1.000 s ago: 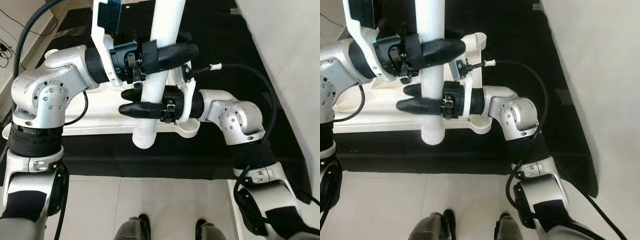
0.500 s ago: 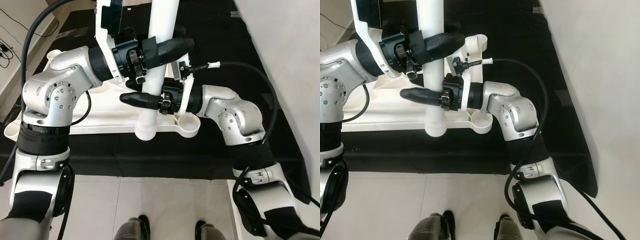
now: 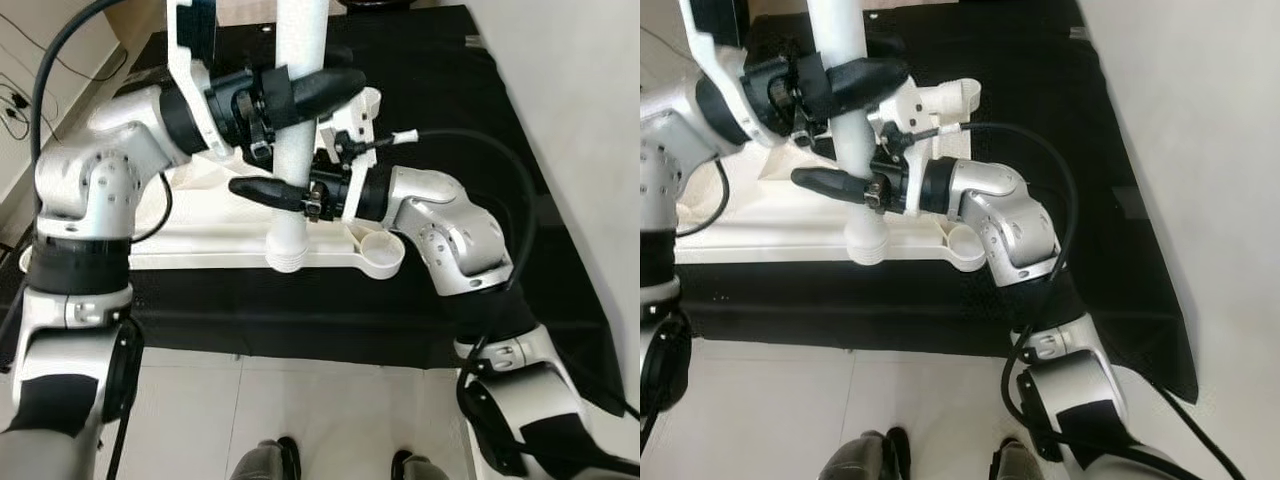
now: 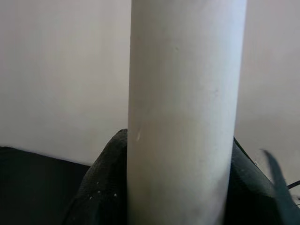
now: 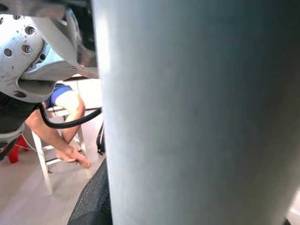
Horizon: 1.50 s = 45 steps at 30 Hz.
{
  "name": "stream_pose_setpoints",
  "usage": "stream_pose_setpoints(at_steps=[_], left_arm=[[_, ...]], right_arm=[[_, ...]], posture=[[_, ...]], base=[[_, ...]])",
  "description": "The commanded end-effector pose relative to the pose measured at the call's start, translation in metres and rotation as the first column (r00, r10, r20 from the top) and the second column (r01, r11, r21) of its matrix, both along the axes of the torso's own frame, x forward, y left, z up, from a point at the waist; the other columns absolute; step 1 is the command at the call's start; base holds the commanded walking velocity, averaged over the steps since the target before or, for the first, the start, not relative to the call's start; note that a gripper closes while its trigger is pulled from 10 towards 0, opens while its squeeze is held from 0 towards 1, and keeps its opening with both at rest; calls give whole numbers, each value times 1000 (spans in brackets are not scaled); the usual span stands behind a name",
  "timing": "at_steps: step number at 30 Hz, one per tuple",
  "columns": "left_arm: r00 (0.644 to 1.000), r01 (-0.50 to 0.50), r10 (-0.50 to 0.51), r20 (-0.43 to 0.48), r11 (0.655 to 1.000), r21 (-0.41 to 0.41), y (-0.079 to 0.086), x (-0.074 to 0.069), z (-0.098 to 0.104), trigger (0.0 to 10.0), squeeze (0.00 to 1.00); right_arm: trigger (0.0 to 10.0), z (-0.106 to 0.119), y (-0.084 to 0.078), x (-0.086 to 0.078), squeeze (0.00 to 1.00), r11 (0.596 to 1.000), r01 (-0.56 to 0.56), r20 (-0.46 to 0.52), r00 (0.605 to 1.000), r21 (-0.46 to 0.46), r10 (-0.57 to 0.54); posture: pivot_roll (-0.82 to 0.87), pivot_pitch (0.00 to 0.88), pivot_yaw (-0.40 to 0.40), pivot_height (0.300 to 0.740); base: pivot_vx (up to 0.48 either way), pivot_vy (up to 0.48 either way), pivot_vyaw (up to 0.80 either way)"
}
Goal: Building children table
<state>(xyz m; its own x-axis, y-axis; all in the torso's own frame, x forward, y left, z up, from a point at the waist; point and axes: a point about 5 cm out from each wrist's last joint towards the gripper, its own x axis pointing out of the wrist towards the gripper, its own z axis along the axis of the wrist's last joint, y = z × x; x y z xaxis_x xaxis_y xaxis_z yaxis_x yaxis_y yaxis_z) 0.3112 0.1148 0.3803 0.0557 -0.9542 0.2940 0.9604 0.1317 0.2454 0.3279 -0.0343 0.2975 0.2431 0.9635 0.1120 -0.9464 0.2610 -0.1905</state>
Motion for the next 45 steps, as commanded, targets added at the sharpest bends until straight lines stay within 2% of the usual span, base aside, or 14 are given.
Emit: stream_pose_setpoints(at_steps=[1,6,7,9,10,20,25,30,31,35,36,41,42,45], left_arm=[[987,148,-149,53,989,20,-21,-13,15,0,0],[988,147,-147,51,989,16,-20,-11,15,0,0],[989,138,-138,43,990,9,-20,-10,14,1647,0],[990,135,-135,38,991,6,-19,-9,14,1647,0],[992,124,-124,29,992,1,-18,-7,13,10000,1000],[995,-33,49,91,986,-166,16,-18,54,10000,1000],[963,-145,203,175,944,-297,39,-40,88,10000,1000],[883,-332,435,179,846,-416,65,-53,102,10000,1000],[882,-362,452,138,834,-418,72,-58,93,10000,537],[884,-392,455,103,844,-365,74,-64,69,10000,537],[895,-398,440,69,859,-322,72,-68,50,10000,0],[921,-390,387,-54,914,-108,49,-90,-29,10000,0],[907,-405,397,-139,914,-29,37,-101,-64,10000,0],[885,-422,420,-200,906,35,28,-110,-89,10000,0]], right_arm=[[0,-15,25,-6,0,992,-33,-1,999,-121,33],[0,-17,26,-4,0,992,-14,14,1000,-126,16],[0,-17,25,-2,0,992,2,18,1000,-126,0],[0,-17,25,-1,0,992,13,20,1000,-125,-11],[0,-15,23,1,0,992,32,24,999,-121,-29],[0,-8,-9,24,0,974,205,36,979,-97,-202],[0,-2,-37,39,0,935,346,69,937,-72,-341],[0,24,-81,55,0,842,535,72,839,72,-539],[0,36,-97,56,0,816,559,56,819,148,-571],[0,47,-112,54,0,801,558,24,817,216,-576],[10000,48,-116,51,0,816,533,29,833,222,-552],[10000,38,-121,39,0,883,442,69,887,155,-456],[10000,27,-121,34,0,916,386,81,915,109,-395],[10000,18,-118,26,0,949,308,84,946,70,-314]], posture=[[31,160,80,740],[31,162,80,740],[31,162,80,740],[31,162,80,740],[32,163,78,740],[32,172,69,740],[33,174,63,740],[41,182,57,740],[39,193,53,740],[41,201,50,740],[44,206,48,740],[50,231,45,740],[60,246,46,740],[57,254,47,740]], base=[[0,0,0],[0,0,0],[0,0,0],[0,0,0],[0,0,0],[0,0,0],[0,0,0],[0,0,0],[0,0,0],[0,0,0],[0,0,0],[0,0,0],[0,0,0],[0,0,0]])
